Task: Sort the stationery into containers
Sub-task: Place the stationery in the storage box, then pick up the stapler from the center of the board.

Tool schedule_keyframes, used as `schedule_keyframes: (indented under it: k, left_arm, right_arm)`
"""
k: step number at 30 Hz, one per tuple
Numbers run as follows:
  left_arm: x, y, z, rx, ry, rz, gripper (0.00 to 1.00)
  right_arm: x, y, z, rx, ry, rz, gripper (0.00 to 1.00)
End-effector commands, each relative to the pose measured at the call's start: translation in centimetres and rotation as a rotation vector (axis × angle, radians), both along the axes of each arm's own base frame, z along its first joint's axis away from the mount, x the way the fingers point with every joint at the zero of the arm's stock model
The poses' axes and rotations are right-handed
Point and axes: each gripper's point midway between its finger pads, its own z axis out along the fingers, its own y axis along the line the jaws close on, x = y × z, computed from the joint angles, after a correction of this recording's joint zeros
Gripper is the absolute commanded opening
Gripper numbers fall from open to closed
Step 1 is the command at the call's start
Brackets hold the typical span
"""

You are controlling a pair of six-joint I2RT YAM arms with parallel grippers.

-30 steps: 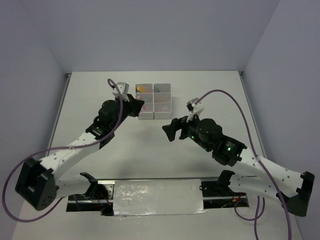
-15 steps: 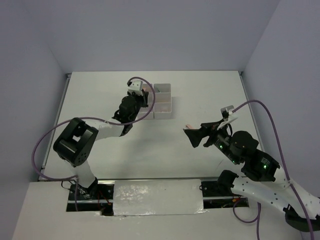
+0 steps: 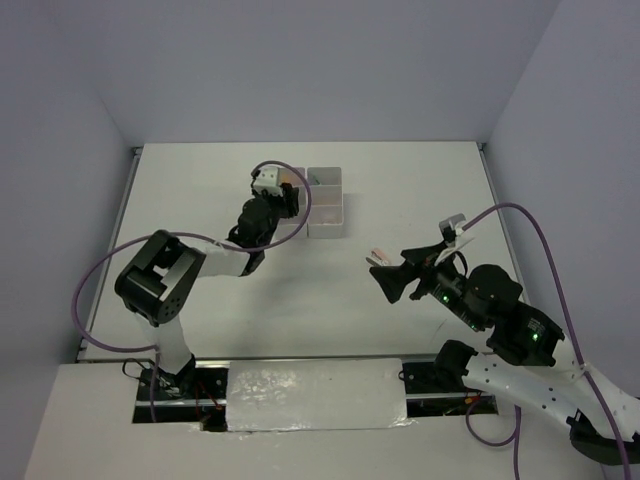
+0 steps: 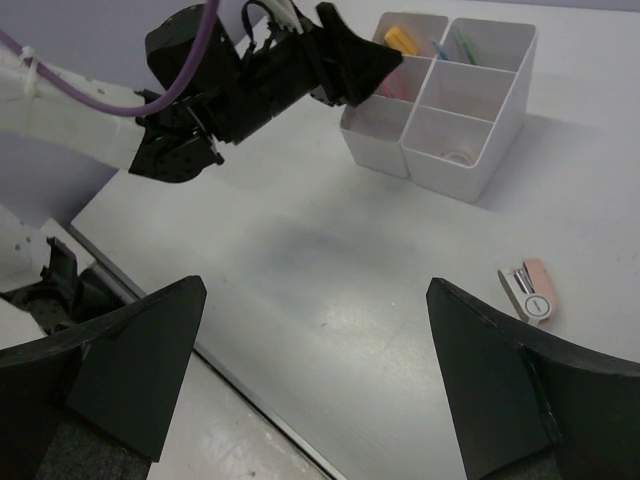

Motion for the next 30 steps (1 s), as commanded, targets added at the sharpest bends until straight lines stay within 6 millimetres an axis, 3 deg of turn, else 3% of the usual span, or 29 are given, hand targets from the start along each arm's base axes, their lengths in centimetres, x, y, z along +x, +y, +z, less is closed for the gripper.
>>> schedule_keyframes:
  k: [1,4,8,12,16,17,18,19,21,22,23,24,26,27,28,29,30]
  left_arm:
    - [-0.3,0.2,2.5,-0.073,-0.078,-0.005,0.78]
    - [-0.9,0.3,3.1,-0.088,-0.081,-0.008,0.9]
    - [-1.6,0.8,4.9,-0.11,-0.085,-0.005,0.95]
    - [-3.5,2.0,9.2,-0.162,-0.113,0.004,0.99]
    - [-4.7,3.9,11.1,-0.144,0.031,0.087,0.99]
    - [-4.7,4.2,13.0,-0.156,0.046,0.105,0.99]
    - [-5.9,4.9,11.1,-0.127,0.174,0.132,0.99]
    - [-6.5,5.2,10.6,-0.116,0.229,0.142,0.99]
    - [-8.3,5.3,11.1,-0.13,0.313,0.123,0.99]
    - [-9.9,5.6,9.5,-0.094,0.395,0.111,0.99]
    - [-11.5,5.5,9.7,-0.121,0.415,0.072,0.99]
    - [-12.7,5.9,9.4,-0.127,0.433,0.064,0.99]
    - [-15.2,6.6,7.5,-0.125,0.477,0.046,0.99]
    - [-16.6,7.4,9.1,-0.151,0.431,0.035,0.99]
    - [-17.7,8.0,8.2,-0.137,0.453,0.038,0.99]
    - [-19.1,8.6,9.8,-0.156,0.412,0.019,0.99]
    - [-19.8,8.8,10.1,-0.155,0.405,0.004,0.99]
  right_arm:
    - [-1.1,1.0,2.7,0.002,-0.098,0.116,1.0]
    - [-1.2,2.1,2.9,-0.032,-0.088,0.173,1.0]
    - [-0.2,3.1,1.9,-0.081,-0.027,0.185,1.0]
    - [1.3,4.0,0.6,-0.12,0.033,0.204,1.0]
    - [4.1,4.4,-2.0,-0.207,0.117,0.173,1.0]
    - [5.1,4.0,-2.2,-0.242,0.113,0.138,1.0]
    - [5.9,3.3,-3.1,-0.284,0.139,0.092,1.0]
    - [7.1,3.2,-4.5,-0.336,0.173,0.067,1.0]
    - [9.1,2.2,-5.5,-0.398,0.186,0.041,1.0]
    - [10.4,1.9,-6.8,-0.43,0.23,0.025,1.0]
    - [11.3,1.4,-7.7,-0.443,0.272,0.007,1.0]
    - [12.8,0.1,-10.1,-0.483,0.355,-0.041,0.99]
    - [14.6,-1.6,-12.5,-0.531,0.427,-0.12,0.99]
    - [15.3,-2.3,-15.3,-0.581,0.515,-0.136,0.99]
    - [16.0,-3.1,-16.2,-0.598,0.547,-0.163,0.99]
    - [16.4,-3.5,-17.5,-0.627,0.581,-0.175,0.99]
    - [16.9,-3.9,-19.6,-0.664,0.637,-0.178,0.98]
